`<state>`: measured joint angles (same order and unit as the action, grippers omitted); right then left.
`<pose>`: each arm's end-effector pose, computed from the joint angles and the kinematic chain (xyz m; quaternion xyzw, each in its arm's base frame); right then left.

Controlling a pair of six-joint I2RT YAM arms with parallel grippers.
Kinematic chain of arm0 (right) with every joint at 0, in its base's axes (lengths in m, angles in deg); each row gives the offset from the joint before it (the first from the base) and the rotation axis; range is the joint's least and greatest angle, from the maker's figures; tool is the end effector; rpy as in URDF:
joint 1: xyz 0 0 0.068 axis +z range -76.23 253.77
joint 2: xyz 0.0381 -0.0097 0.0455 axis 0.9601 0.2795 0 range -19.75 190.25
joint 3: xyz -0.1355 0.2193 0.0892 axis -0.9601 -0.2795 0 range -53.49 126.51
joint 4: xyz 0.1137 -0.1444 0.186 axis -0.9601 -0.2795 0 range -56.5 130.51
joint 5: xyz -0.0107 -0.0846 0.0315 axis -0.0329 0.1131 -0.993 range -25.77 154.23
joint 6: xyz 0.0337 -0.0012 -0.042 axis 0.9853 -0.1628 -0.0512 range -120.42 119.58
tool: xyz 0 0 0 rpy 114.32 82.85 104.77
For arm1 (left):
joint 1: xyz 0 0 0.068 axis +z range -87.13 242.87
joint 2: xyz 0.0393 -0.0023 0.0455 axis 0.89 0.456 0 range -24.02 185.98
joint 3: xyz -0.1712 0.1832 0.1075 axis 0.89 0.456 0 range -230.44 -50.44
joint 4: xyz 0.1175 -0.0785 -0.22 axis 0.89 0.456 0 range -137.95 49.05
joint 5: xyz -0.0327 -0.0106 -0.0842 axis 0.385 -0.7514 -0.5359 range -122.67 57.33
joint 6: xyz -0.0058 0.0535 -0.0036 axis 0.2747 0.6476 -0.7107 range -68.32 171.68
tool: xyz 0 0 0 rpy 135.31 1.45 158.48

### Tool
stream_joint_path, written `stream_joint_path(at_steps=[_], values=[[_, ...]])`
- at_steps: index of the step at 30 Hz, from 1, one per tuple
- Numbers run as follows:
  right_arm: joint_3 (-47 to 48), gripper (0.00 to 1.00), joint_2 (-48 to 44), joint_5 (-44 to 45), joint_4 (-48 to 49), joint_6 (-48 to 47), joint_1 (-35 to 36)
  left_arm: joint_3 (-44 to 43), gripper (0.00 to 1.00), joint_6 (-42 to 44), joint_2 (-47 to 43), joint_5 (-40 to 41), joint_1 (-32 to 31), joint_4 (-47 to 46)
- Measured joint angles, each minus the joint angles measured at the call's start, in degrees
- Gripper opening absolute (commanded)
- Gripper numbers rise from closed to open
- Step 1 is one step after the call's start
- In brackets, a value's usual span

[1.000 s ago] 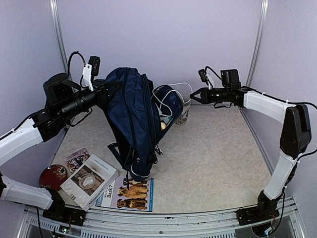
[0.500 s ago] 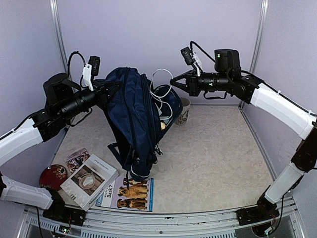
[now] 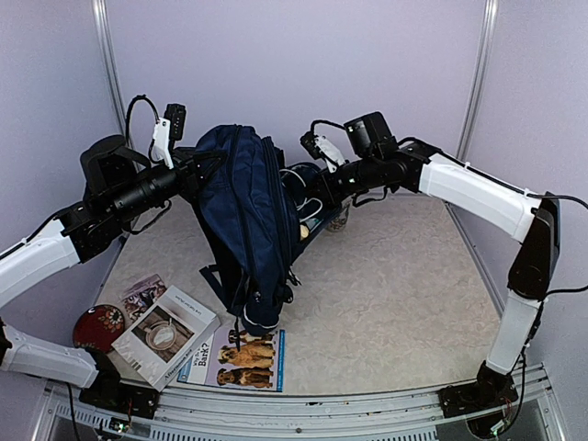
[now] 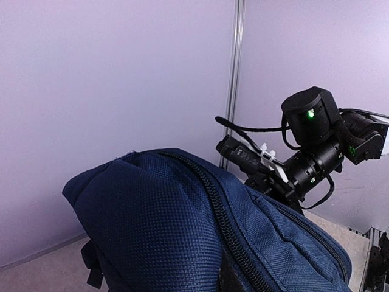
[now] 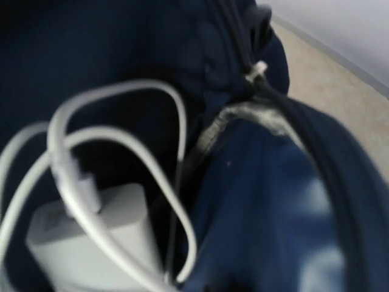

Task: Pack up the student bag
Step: Adjust the charger in the upper front pocket of the bag.

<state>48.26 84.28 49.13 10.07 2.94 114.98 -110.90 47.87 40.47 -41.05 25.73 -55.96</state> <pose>0.3116 0.2852 0.3613 -0.3417 0.8026 0.2869 0.3959 0.2072 -0.1635 0.4020 0.2462 0.6364 -0.3018 0.6658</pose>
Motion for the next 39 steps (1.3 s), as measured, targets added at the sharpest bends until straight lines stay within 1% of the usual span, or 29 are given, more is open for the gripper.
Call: stream_joint_path(at_steps=[1,2,3,4,7,9,10,14,17,19,20,22,23,24,28,32,36,39], values=[[1.33,0.01,0.94,0.83,-1.07,-0.35,0.39,0.00,0.00,-0.02,0.00,0.00,0.00,0.00],[3.19,0.04,1.95,1.95,-2.82,-0.79,0.87,0.00,0.00,0.00,0.00,0.02,0.00,0.00],[4.72,0.07,2.62,2.93,-4.24,-1.14,1.36,0.00,0.00,0.00,0.00,0.02,0.00,0.00],[6.38,0.14,3.04,4.15,-6.19,-1.60,1.66,0.00,0.00,0.00,0.00,0.02,0.00,0.00],[8.57,0.43,2.95,5.53,-8.79,-2.36,2.21,0.00,0.00,0.00,0.00,0.02,0.00,0.04],[9.20,0.57,2.29,6.10,-9.75,-2.80,2.51,0.00,0.00,0.00,0.00,0.04,0.00,0.04],[9.20,0.60,1.75,6.23,-10.27,-3.02,2.54,0.00,0.00,0.00,0.00,0.04,0.00,0.02],[9.20,0.68,-1.44,6.99,-11.47,-3.89,2.51,0.00,0.00,0.02,0.00,0.04,0.00,0.04],[9.20,0.71,-4.74,7.28,-11.67,-4.28,2.51,0.00,0.00,0.02,0.00,0.02,0.00,0.04],[9.20,0.69,-7.06,7.45,-11.56,-4.59,2.51,0.00,0.00,0.02,0.00,0.02,0.00,0.02],[9.20,0.64,-8.07,7.78,-11.37,-4.70,2.49,0.00,0.00,0.02,0.00,0.02,0.00,0.04],[9.20,0.49,-9.57,8.81,-10.71,-5.05,2.47,0.00,0.00,0.02,0.00,0.02,0.00,0.04],[9.20,0.44,-9.92,8.94,-10.27,-5.35,2.47,0.00,0.00,0.02,0.00,0.02,0.00,0.04],[9.20,0.42,-10.14,8.96,-9.75,-5.29,2.43,0.00,0.00,0.02,0.00,0.02,0.00,0.02],[9.33,0.43,-9.14,8.09,-8.98,-4.90,2.43,0.00,0.00,0.02,0.00,0.02,0.00,0.02],[9.75,0.44,-6.67,10.08,-9.40,-5.03,2.16,0.00,0.00,0.02,0.00,0.02,0.00,0.04],[10.71,0.46,-6.21,10.84,-10.03,-5.44,1.31,0.00,0.00,0.02,0.00,0.02,0.00,0.04],[12.66,0.52,-6.23,9.62,-9.57,-5.99,-0.50,0.00,0.00,0.02,0.00,0.00,0.00,0.04]])
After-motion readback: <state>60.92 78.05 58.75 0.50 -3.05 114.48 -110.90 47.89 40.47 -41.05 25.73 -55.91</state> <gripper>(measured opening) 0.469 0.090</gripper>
